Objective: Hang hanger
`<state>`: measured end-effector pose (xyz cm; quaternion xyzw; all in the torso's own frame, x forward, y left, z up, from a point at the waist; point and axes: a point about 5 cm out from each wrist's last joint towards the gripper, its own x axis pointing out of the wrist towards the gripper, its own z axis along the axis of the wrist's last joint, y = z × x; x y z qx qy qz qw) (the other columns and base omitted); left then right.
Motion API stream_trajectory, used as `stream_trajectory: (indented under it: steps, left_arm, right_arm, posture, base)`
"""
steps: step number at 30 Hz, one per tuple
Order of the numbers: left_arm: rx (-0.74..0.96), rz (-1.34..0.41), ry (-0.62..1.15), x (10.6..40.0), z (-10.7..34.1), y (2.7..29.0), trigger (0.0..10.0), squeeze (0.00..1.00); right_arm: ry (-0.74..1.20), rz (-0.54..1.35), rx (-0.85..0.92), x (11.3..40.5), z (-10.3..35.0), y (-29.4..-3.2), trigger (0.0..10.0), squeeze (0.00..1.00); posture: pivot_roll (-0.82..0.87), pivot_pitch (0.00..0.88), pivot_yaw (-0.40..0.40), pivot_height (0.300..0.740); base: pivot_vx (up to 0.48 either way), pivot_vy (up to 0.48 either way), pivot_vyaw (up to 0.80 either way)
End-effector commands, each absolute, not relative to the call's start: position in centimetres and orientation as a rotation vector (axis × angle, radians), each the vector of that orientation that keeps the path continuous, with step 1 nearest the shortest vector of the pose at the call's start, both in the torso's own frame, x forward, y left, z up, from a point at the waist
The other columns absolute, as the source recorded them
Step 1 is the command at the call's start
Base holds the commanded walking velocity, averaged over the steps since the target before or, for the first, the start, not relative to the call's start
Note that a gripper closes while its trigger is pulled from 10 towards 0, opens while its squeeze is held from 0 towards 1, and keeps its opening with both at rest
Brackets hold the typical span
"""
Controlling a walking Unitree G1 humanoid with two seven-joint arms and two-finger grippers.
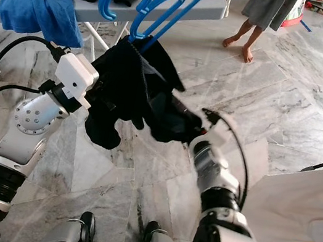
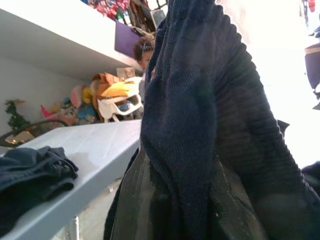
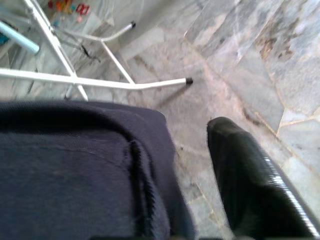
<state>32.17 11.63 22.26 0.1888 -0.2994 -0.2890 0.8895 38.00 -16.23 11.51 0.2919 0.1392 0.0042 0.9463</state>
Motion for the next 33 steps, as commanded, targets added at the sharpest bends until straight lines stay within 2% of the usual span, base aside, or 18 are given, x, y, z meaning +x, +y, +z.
stream_trajectory:
  steps: [1, 19, 26, 33]
  left_arm:
    - [0.393, -0.611, -0.673, 31.6, 22.9, 11.8, 0.0, 0.00]
    - [0.429, -0.692, -0.532, 30.9, 18.4, 12.5, 0.0, 0.00]
    - [0.403, -0.890, -0.449, 29.4, 16.4, 11.7, 0.0, 0.00]
    - [0.386, -0.976, -0.409, 28.6, 15.4, 11.3, 0.0, 0.00]
  right_arm:
    - [0.322, -0.037, 0.615, 37.7, 10.8, -17.1, 0.0, 0.00]
    - [0.278, -0.087, 0.603, 38.3, 12.8, -19.9, 0.0, 0.00]
    - [0.261, -0.067, 0.556, 38.9, 14.3, -20.5, 0.0, 0.00]
    - [0.258, -0.058, 0.489, 39.3, 15.2, -20.8, 0.0, 0.00]
  posture:
    - [-0.08, 0.278, -0.071, 0.740]
    - [-0.09, 0.269, -0.062, 0.740]
    - [-0.09, 0.267, -0.062, 0.740]
    - [-0.09, 0.271, -0.053, 0.740]
  base:
    - [0.000, 0.000, 0.00]
    - [0.000, 0.000, 0.00]
    - [0.000, 0.000, 0.00]
    - [0.000, 0.000, 0.00]
